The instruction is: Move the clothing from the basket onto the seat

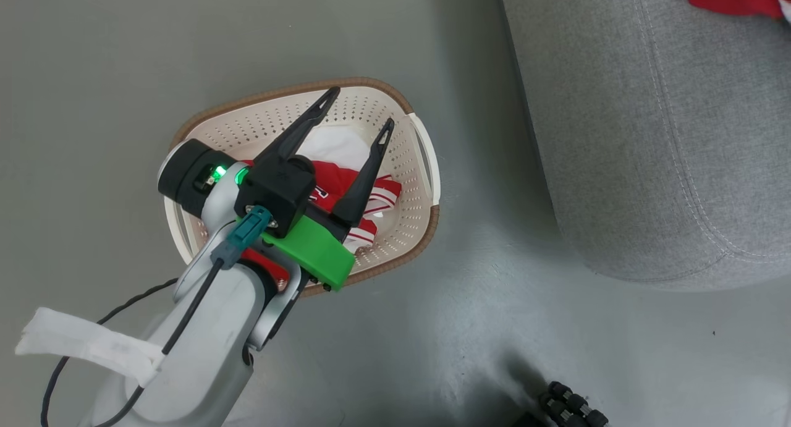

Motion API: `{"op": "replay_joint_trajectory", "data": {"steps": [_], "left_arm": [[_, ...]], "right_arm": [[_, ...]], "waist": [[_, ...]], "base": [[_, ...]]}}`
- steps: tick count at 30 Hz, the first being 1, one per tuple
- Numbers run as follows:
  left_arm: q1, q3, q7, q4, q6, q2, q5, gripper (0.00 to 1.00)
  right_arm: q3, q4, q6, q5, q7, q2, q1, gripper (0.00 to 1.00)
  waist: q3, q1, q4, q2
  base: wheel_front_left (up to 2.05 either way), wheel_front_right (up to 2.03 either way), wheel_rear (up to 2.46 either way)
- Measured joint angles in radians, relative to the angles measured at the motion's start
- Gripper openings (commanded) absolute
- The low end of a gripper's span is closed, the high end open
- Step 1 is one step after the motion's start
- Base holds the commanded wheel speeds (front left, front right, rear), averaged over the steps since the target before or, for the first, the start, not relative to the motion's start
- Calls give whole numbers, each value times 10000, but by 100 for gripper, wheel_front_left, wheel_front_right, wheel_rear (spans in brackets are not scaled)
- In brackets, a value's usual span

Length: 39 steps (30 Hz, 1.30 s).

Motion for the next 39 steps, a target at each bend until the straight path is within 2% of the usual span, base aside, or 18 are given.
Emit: {"op": "replay_joint_trajectory", "data": {"steps": [4,5,6,7,8,9,15,22,29,39], "left_arm": [[1,46,-12,35,0,21,-4,100],[1,65,-13,46,0,21,-17,100],[2,81,-17,65,0,25,-35,100],[2,81,-17,65,0,25,-35,100],[3,105,-40,86,0,29,-46,100],[6,128,-86,113,0,31,-61,100],[35,209,-351,337,0,15,-171,100],[455,284,-738,686,6,-79,-529,100],[931,403,-1179,993,107,-309,-782,100],[1394,552,-1739,1536,127,-522,-1204,100]], "right_arm": [[113,234,52,-2,-188,249,47,0],[127,267,88,-2,-209,318,47,8],[146,291,88,-4,-282,359,47,34],[146,291,88,-4,-282,359,47,51],[163,316,90,-6,-288,374,47,80],[180,349,98,-8,-341,382,47,100],[497,401,424,-222,-464,420,155,100],[738,360,633,-508,-552,594,814,100],[729,79,690,-585,-577,598,1723,100],[790,-1154,784,-988,-581,566,2504,100]], "waist": [[-42,0,-43,0],[-67,0,-58,0],[-95,0,-72,0],[-95,0,-72,0],[-126,0,-88,0],[-158,0,-105,0],[-449,-1,-201,0],[-981,0,-288,0],[-1712,-1,-344,0],[-2620,-1,-298,0]], "base": [[0,0,0],[0,0,0],[0,0,0],[0,0,0],[0,0,0],[0,0,0],[0,0,0],[0,0,0],[0,0,0],[0,0,0]]}}
